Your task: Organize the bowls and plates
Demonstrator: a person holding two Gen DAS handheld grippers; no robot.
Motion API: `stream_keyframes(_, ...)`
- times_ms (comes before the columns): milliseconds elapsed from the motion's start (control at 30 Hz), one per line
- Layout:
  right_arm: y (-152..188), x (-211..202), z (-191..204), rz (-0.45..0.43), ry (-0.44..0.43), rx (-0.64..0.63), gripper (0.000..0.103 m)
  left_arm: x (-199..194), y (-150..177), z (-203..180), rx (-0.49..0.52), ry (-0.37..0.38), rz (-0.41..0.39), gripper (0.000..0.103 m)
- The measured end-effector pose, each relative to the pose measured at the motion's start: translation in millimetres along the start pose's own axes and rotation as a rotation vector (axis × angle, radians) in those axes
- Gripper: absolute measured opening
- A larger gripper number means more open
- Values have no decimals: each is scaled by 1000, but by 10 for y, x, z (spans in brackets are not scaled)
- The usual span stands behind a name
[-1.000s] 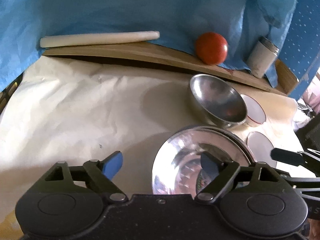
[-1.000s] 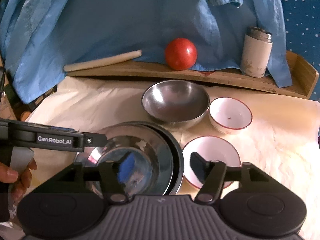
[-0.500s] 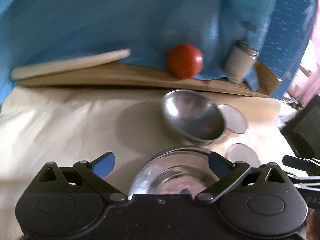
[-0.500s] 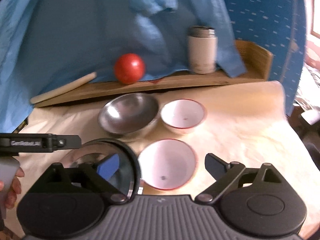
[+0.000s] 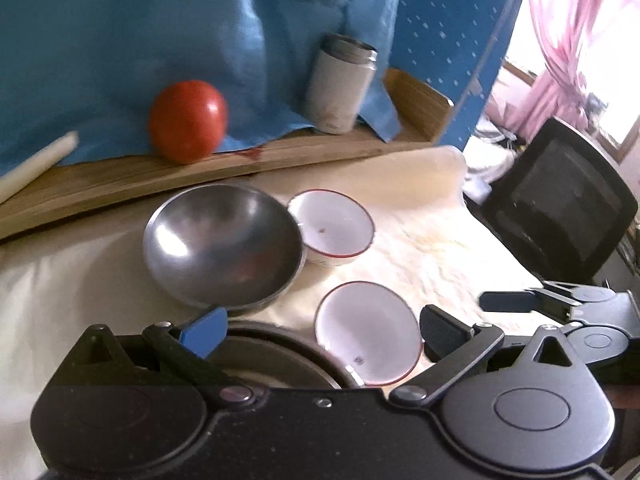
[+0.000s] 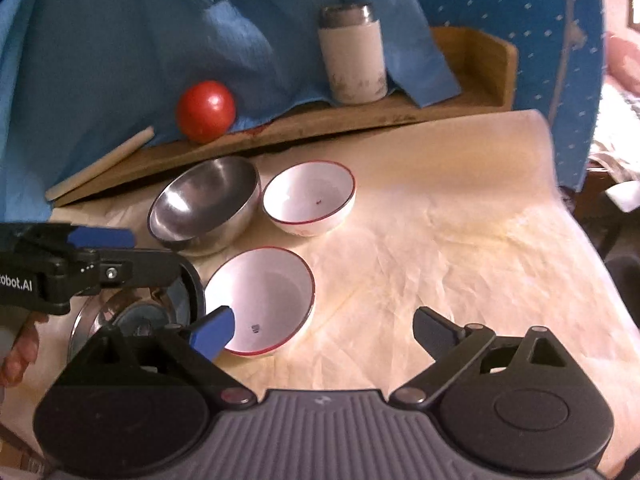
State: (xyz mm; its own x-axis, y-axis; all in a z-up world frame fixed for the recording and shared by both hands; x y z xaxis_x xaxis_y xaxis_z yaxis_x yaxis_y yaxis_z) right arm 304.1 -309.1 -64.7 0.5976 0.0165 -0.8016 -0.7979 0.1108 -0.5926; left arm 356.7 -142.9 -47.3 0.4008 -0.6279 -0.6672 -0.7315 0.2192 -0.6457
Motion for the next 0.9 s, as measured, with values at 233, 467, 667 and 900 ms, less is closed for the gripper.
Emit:
stream_keyframes(233,-12,295,-74,96,-119,-29,79,323,-105,-74,-8,28,114,101)
stream_keyframes(467,-28,486,-67,147,-203,-38,56,535,-171,-69,-44,31,174,86)
stream_keyframes(667,-41,539,-116,166,-238,-39,45,627,-198,-90,-37,1,219,68)
stream_keyframes(900,-42,545,-143,171,-274,-42,41,753,-151,-81,-19,-58,289,43)
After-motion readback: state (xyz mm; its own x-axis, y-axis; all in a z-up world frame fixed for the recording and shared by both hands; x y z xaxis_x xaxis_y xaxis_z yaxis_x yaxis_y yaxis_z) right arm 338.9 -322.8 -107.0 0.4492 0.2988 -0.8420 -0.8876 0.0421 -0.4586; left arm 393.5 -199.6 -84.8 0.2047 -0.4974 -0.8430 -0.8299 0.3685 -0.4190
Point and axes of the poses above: each gripper's, at about its wrist camera, not at the fingertips, and x roughly the way its jaws point, z to its left, y to its underside, the point moved 4 cm from there along x, roughly the way its jaws point, and after that the axes turned 9 degrees about y, right-handed, at the moved point
